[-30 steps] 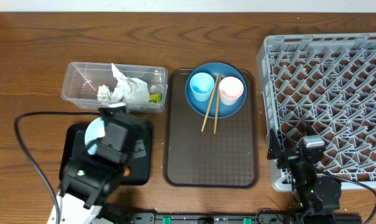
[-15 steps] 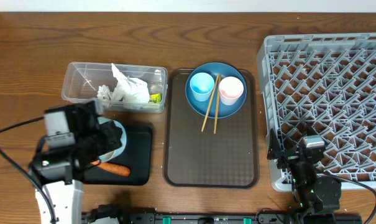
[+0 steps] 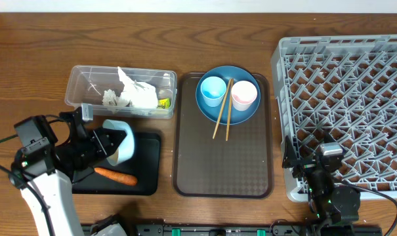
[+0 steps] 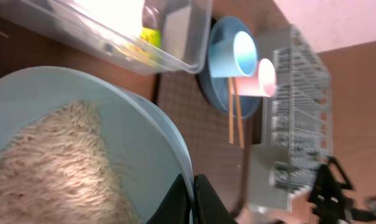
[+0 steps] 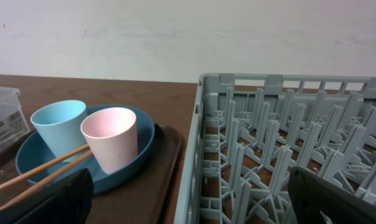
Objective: Sort waste into correct bins and load items into the dishwasher rack
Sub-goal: 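Tilt the bowl to pour the rice onto the black tray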
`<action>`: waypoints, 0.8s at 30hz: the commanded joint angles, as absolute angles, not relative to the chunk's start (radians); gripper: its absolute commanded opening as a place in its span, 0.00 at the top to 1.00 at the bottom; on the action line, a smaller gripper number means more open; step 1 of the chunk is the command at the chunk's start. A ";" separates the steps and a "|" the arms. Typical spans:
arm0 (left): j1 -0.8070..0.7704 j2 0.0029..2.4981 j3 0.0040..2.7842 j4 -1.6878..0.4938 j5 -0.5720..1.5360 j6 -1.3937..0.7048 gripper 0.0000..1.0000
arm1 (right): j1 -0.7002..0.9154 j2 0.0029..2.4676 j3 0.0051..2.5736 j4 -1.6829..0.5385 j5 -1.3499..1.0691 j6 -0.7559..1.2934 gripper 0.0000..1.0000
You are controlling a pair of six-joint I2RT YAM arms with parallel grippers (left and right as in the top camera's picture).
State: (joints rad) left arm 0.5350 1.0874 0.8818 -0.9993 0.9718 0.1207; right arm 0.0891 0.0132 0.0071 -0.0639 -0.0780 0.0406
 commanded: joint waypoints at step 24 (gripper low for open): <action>0.879 1.163 0.765 -1.081 1.280 0.452 0.93 | 0.099 0.013 0.006 -0.068 -0.078 0.036 0.01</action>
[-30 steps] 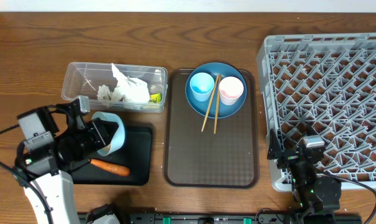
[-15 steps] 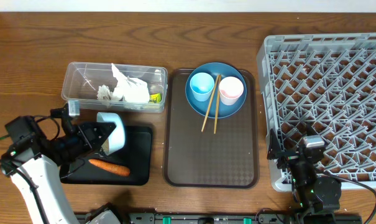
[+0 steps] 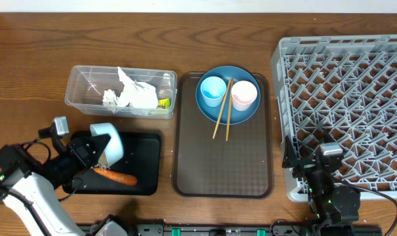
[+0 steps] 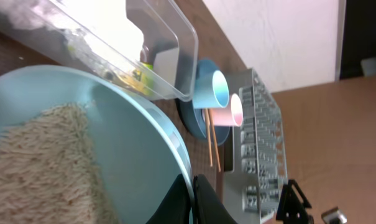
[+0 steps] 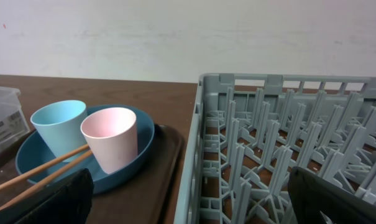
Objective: Sort waste into correct bins and load items into the dishwasher rack
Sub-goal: 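Tilt the bowl to pour the rice onto the black tray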
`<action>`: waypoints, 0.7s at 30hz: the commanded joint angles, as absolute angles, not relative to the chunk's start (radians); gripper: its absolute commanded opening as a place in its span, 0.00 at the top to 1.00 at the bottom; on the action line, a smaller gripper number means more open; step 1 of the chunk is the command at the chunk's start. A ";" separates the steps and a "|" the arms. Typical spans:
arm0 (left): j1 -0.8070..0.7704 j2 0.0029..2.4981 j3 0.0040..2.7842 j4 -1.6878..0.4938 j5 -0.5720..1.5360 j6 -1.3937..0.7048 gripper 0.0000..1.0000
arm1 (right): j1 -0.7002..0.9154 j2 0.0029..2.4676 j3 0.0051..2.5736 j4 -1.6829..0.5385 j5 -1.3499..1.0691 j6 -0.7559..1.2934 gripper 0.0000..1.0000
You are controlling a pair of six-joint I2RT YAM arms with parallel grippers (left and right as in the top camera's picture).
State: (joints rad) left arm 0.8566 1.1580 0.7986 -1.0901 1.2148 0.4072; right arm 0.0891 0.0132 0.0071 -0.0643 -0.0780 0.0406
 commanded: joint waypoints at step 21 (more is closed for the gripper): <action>0.844 1.356 0.677 -1.063 1.502 0.497 0.94 | 0.099 0.013 0.006 -0.068 -0.078 0.036 0.01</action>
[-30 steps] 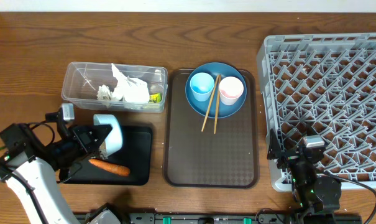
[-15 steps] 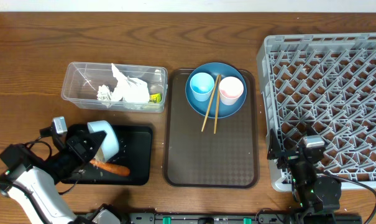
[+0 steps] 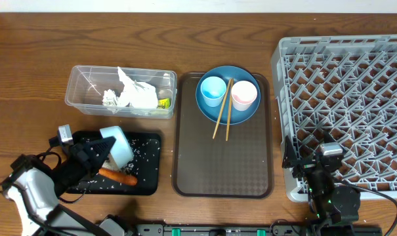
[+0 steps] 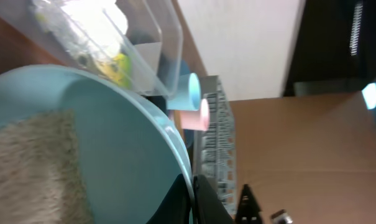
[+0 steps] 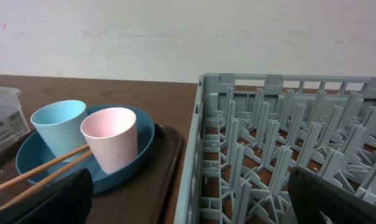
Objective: Sort waste into correct bins and load items into the dishwasher rack
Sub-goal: 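Tilt the bowl to pour the rice onto the black tray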
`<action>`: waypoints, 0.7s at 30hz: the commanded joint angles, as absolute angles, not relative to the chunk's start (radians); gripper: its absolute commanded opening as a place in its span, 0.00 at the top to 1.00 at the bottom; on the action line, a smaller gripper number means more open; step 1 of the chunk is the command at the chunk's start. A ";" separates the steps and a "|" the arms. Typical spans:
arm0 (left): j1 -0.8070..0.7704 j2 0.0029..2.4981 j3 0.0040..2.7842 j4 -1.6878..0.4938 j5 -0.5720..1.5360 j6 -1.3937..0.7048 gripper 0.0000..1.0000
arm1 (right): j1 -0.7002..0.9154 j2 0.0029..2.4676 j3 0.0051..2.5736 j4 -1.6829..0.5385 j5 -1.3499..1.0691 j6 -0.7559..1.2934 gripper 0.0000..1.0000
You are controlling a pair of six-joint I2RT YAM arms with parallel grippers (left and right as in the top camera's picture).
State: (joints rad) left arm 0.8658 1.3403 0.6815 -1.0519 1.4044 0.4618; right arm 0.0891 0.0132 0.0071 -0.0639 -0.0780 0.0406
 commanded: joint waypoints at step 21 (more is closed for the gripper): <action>0.773 1.364 0.677 -1.223 1.535 0.499 0.94 | 0.099 0.013 0.006 -0.068 -0.078 0.036 0.01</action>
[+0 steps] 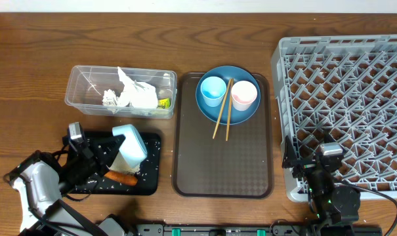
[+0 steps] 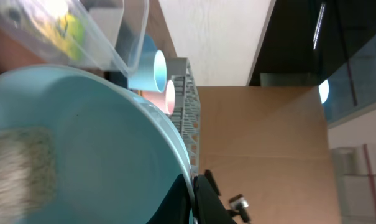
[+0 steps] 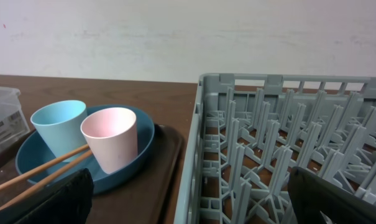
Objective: Sort waste into correct bins and load items into the dishwasher rack
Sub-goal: 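Tilt the bowl to pour the rice onto the black tray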
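Note:
My left gripper (image 1: 105,161) is shut on the rim of a light blue bowl (image 1: 130,148), which is tipped steeply over the black bin (image 1: 149,183). In the left wrist view the bowl (image 2: 100,143) fills the frame, with a little rice (image 2: 20,171) left at its low side and my fingers (image 2: 203,198) pinching the rim. White rice grains and a carrot (image 1: 121,178) lie in the black bin. My right gripper (image 3: 188,199) stands open at the front left corner of the grey dishwasher rack (image 1: 346,98), holding nothing.
A clear bin (image 1: 119,92) with crumpled paper stands behind the black bin. The brown tray (image 1: 223,164) carries a blue plate (image 1: 228,113) with a blue cup (image 3: 58,121), a pink cup (image 3: 110,138) and chopsticks (image 1: 222,118).
The bowl has tipped further and shifted a little right over the black bin. Less rice shows inside it. The right arm has not moved.
My left gripper held the rice-filled bowl tilted over the black bin's left end, beside the carrot. Then it was tilted more. Then rice grains lay scattered in the bin, and now the bowl stands steeply tipped with little rice left.

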`<action>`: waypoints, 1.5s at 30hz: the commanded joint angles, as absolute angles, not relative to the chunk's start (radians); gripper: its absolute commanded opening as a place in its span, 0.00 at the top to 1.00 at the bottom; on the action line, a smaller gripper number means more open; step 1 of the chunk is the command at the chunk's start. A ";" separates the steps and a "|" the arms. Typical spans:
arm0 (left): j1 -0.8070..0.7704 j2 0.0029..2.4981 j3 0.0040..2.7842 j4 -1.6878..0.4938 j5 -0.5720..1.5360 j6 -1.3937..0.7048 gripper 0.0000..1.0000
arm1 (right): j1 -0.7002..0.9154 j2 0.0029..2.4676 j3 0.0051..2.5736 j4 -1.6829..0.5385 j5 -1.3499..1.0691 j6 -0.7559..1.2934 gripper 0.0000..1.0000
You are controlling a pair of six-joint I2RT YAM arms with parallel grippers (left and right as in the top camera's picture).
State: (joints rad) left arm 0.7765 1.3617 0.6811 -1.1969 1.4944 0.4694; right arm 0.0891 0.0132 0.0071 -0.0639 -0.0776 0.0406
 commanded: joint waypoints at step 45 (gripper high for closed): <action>0.727 1.370 0.677 -1.116 1.510 0.390 0.94 | 0.099 0.013 0.006 -0.068 -0.078 0.036 0.01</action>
State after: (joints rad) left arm 0.7349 1.3701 0.6773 -1.1255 1.5101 0.3977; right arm 0.0891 0.0132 0.0071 -0.0643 -0.0780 0.0406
